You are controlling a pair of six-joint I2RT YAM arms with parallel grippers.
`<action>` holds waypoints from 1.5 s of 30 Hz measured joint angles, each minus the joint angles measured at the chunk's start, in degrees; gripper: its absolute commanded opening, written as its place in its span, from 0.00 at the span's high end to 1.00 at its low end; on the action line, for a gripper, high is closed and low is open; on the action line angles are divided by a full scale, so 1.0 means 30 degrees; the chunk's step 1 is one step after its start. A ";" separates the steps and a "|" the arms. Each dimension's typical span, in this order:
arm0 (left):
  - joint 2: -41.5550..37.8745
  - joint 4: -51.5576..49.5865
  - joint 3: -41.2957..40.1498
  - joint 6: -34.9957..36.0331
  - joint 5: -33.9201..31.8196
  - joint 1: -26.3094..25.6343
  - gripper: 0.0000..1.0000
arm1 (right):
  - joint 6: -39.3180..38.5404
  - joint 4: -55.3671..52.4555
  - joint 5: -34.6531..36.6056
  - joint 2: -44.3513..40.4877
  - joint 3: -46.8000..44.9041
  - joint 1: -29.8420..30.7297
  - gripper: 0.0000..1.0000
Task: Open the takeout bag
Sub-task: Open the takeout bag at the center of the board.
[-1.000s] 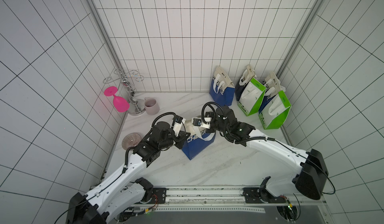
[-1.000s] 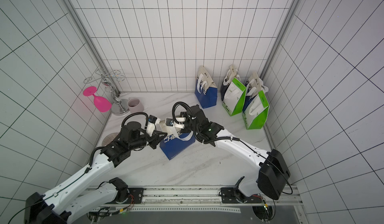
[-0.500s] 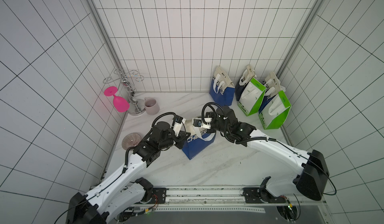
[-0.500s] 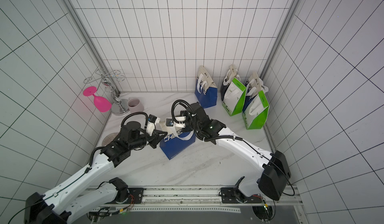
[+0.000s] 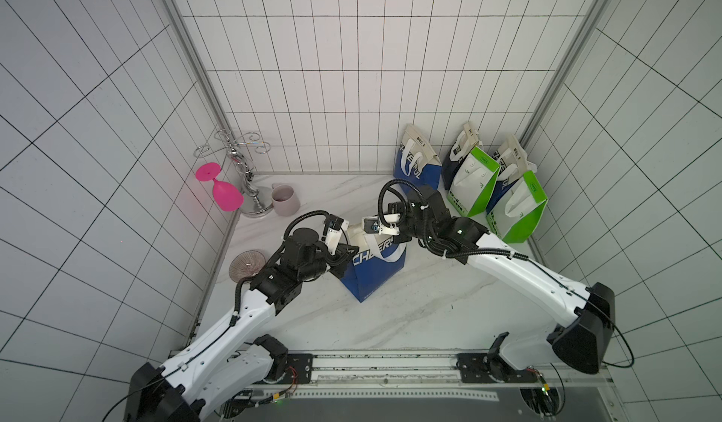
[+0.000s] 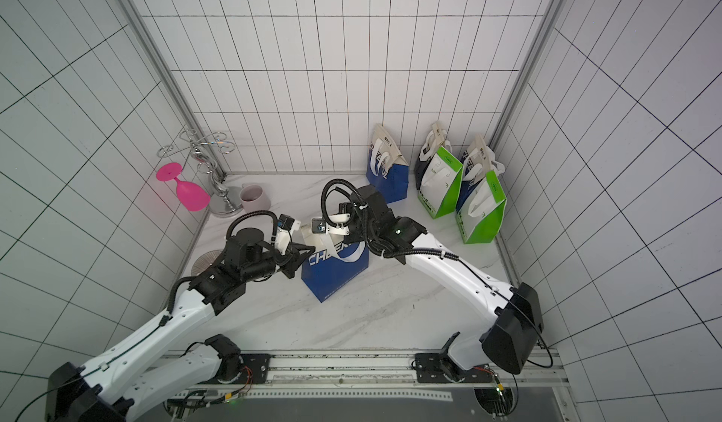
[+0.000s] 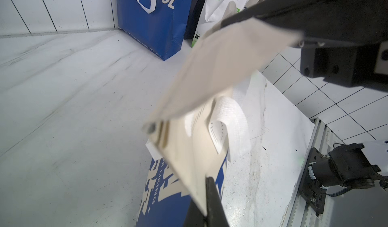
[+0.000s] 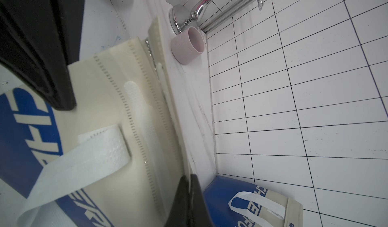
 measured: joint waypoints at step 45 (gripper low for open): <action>0.0044 0.1282 0.0000 0.0146 -0.0321 0.0000 1.00 | -0.4335 -0.6601 -0.0262 0.2208 0.6659 -0.0685 1.00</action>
